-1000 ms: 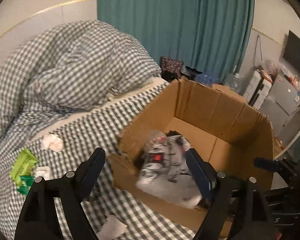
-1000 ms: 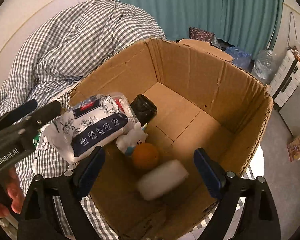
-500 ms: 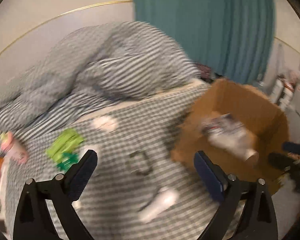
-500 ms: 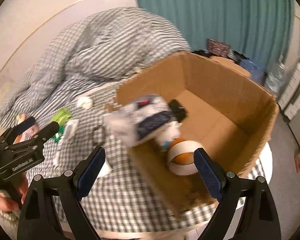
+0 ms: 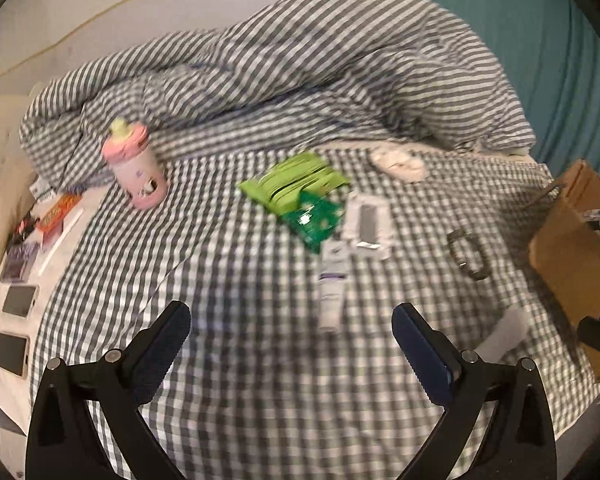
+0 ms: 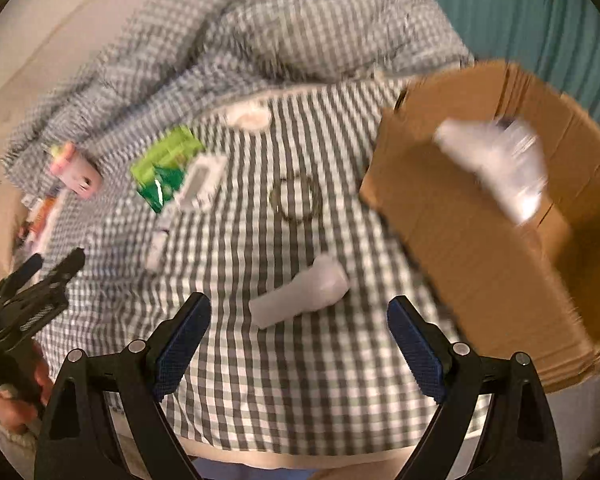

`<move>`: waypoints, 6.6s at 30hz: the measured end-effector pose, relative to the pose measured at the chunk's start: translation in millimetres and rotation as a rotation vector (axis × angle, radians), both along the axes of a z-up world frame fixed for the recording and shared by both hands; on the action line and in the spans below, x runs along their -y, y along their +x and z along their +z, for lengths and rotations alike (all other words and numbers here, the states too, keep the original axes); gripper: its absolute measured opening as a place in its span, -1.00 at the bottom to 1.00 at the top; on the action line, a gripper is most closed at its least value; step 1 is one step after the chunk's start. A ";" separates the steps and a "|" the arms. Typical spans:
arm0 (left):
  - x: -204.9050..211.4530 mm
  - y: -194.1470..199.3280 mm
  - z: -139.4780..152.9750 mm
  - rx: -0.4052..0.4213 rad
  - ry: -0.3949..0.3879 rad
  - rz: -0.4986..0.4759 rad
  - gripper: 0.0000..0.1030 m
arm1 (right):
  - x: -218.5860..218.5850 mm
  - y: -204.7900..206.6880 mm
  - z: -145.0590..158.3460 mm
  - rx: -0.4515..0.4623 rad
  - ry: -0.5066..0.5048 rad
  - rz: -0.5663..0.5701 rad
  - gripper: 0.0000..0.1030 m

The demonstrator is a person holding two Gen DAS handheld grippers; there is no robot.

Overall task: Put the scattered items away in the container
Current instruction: 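Withdraw both grippers from the box back over the bed, then grasp the white cup-shaped item with the right gripper while the left gripper grasps the white tube, then carry the tube and cup-shaped item to the box and release them inside, then withdraw both grippers from the box back over the bed, then grasp the green snack packet with the left gripper while the right gripper grasps the bead bracelet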

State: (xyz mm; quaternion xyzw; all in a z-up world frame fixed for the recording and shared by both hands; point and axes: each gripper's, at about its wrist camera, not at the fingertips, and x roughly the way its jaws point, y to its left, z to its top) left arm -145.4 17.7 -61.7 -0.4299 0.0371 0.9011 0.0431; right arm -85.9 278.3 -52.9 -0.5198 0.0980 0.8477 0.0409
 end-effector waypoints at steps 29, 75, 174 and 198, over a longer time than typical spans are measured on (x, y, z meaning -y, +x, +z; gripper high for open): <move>-47.7 -79.5 -115.1 0.155 0.019 -0.062 1.00 | 2.9 -67.5 -126.8 0.284 0.041 -0.113 0.27; -177.3 12.2 75.3 -0.093 0.088 -0.367 -0.48 | -86.2 23.0 63.8 -0.116 -0.064 -0.069 -0.18; -14.9 -128.7 -81.0 0.093 0.027 -0.013 1.00 | 10.7 -97.6 -38.8 0.073 -0.013 0.020 0.37; -29.2 -153.2 -112.6 0.122 0.039 -0.081 -0.73 | 2.0 -137.4 -90.5 0.154 0.003 0.021 0.37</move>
